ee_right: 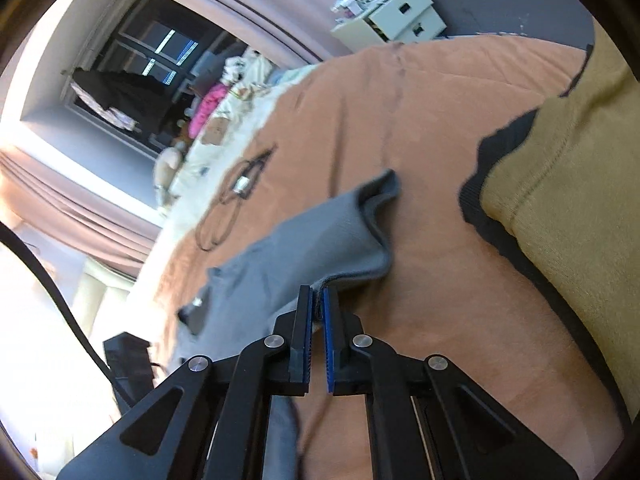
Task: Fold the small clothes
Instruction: 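Grasp the other sleeve edge with the right tool while the left tool holds the shirt body, then lift the sleeve edge and fold it toward the collar with the right tool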
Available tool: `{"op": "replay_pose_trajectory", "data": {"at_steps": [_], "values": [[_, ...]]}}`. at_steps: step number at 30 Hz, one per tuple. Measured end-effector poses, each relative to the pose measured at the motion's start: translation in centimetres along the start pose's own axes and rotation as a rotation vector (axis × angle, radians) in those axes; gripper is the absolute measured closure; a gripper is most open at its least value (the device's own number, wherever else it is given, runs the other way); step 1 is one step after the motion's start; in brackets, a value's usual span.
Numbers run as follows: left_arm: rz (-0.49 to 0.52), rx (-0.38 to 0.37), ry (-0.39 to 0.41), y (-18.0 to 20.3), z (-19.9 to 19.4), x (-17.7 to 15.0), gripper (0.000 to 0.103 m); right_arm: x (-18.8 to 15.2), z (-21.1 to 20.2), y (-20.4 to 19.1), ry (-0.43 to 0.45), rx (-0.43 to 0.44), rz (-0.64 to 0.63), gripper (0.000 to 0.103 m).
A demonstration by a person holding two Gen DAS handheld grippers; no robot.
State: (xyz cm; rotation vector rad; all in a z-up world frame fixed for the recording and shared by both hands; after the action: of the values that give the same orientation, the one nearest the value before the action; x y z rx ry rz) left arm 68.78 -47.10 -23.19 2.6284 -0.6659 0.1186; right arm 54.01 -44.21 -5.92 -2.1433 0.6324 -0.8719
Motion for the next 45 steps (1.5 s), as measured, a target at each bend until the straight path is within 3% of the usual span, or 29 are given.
{"op": "replay_pose_trajectory", "data": {"at_steps": [11,24,31,39,45], "values": [[-0.015,-0.075,-0.011,0.4,1.6,0.7,0.091,-0.1,1.8,-0.6,0.002,0.115,-0.048,0.101],[-0.055,-0.112,-0.029,-0.5,0.6,0.0,0.092,-0.2,2.8,-1.6,-0.048,0.157,-0.137,0.101],[-0.086,-0.078,-0.001,-3.2,-2.7,-0.9,0.092,-0.1,4.2,-2.2,-0.095,0.141,-0.186,0.101],[-0.140,-0.008,0.052,-6.7,-7.2,-1.5,0.092,-0.3,8.4,-2.8,-0.204,0.049,-0.246,0.101],[-0.148,0.023,0.072,-7.7,-9.2,-1.8,0.091,0.5,11.7,-0.7,-0.318,-0.039,-0.167,0.099]]}}
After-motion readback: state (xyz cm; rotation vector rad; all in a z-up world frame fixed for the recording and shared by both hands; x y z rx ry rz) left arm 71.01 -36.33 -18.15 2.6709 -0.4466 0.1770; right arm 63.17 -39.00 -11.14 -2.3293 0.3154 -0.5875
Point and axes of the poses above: each gripper's, at about its wrist camera, not at the fingertips, and z roughly the way its jaws point, y to its right, x to its top, the point moved 8 cm from there along z, roughly the way its jaws point, and after that the axes turned 14 degrees about -y, right-handed, at the moved point
